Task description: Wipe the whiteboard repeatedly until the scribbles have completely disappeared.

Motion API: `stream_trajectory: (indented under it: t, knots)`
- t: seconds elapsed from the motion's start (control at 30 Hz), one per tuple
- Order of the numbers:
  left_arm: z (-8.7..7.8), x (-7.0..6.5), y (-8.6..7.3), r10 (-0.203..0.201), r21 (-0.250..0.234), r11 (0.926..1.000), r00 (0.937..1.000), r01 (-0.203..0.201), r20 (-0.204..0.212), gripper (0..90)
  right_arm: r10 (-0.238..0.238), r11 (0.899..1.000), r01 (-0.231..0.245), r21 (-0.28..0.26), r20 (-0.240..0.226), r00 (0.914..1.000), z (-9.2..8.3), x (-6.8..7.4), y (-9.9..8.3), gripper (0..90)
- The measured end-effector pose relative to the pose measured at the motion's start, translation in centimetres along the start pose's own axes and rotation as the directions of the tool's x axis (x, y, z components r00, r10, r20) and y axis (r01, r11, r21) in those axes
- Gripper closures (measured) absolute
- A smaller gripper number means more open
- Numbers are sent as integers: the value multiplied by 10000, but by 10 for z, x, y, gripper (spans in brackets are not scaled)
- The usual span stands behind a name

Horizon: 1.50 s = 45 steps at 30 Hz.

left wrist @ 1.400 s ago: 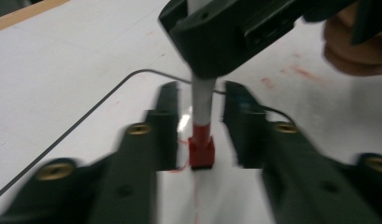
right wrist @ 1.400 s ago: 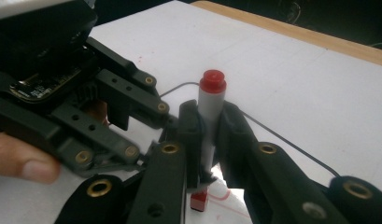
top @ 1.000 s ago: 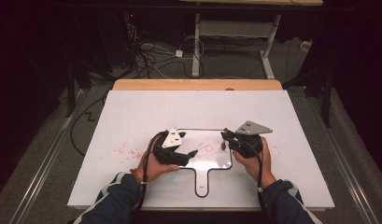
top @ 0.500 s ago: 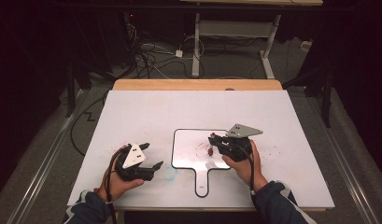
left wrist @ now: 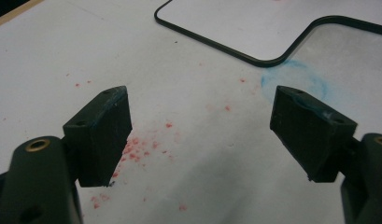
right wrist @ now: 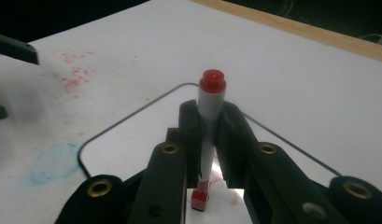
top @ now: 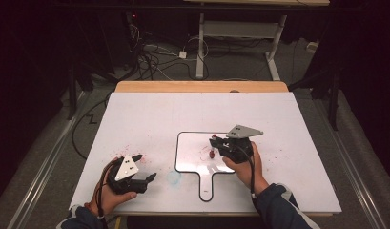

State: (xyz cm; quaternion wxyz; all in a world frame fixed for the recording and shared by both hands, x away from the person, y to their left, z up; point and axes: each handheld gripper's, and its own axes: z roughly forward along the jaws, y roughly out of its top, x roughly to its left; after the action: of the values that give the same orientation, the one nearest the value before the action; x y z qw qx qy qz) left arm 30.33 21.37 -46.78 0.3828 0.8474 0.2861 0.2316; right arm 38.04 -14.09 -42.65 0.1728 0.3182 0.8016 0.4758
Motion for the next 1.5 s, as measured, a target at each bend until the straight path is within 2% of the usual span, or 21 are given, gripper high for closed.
stream_trajectory:
  t: [0.07,0.13,0.23,0.27,0.37,0.4,0.5,0.57,0.63,0.67,0.77,0.83,0.93,1.0,1.03,1.1,1.23,1.33,1.4,1.5]
  knots:
    - [1,0,0,36,45,10000,10000,-36,-2,193,31,10000,-31,9,-293,9996,5,7,2,817]
    - [2,1,-1,78,124,9999,10000,-77,-14,193,-128,9999,130,48,-456,9989,9,17,4,817]
    - [2,1,-2,50,124,9999,10000,-50,24,193,-351,9993,356,131,-367,9987,12,23,6,817]
    - [2,1,-2,72,110,9999,10000,-72,24,193,-371,9991,377,179,-324,9988,11,22,7,817]
    - [1,0,-2,163,82,9998,9999,-163,17,193,-504,9981,495,370,236,9984,6,16,7,817]
    - [1,0,-2,186,89,9998,9998,-186,15,193,-266,9989,253,384,322,9991,3,10,6,817]
    - [1,0,-1,186,123,9997,9998,-187,25,193,34,9988,-72,488,766,9971,-3,-1,5,817]
    - [2,0,-1,196,124,9997,9998,-196,43,193,274,9985,-309,446,771,9966,-5,-3,4,817]
    - [2,0,0,224,132,9997,9997,-225,49,193,135,9990,-161,424,604,9981,-4,1,4,817]
    - [3,-1,0,231,144,9996,9997,-232,50,193,124,9993,-132,337,233,9997,-3,5,2,817]
    - [3,-1,0,237,158,9996,9997,-238,66,193,-205,9991,202,369,65,9998,0,14,4,817]
    - [3,0,0,231,157,9996,9997,-232,67,193,-316,9988,310,374,157,9994,0,14,4,817]
    - [2,0,0,211,104,9997,9998,-211,55,193,-438,9979,394,519,864,9953,-2,7,5,817]
    - [1,0,0,212,82,9997,9998,-213,68,193,7,9991,-41,412,801,9968,-2,2,4,817]
    - [2,0,0,218,87,9997,9997,-218,75,193,10,9993,-37,361,739,9973,-1,2,4,817]
    - [3,0,0,231,126,9996,9997,-233,110,193,259,9994,-267,237,319,9992,4,7,5,817]
    - [3,-1,0,244,116,9996,9996,-245,134,193,193,9997,-189,184,-238,9995,14,21,8,817]
    - [2,-1,0,260,119,9996,9995,-262,159,193,172,9997,-168,148,-302,9994,17,23,9,817]
    - [2,0,-1,238,124,9996,9996,-240,157,193,198,9996,-193,219,-235,9995,15,21,9,817]
    - [2,-1,-1,238,113,9996,9996,-239,147,193,-98,9992,80,404,450,9989,9,15,9,817]
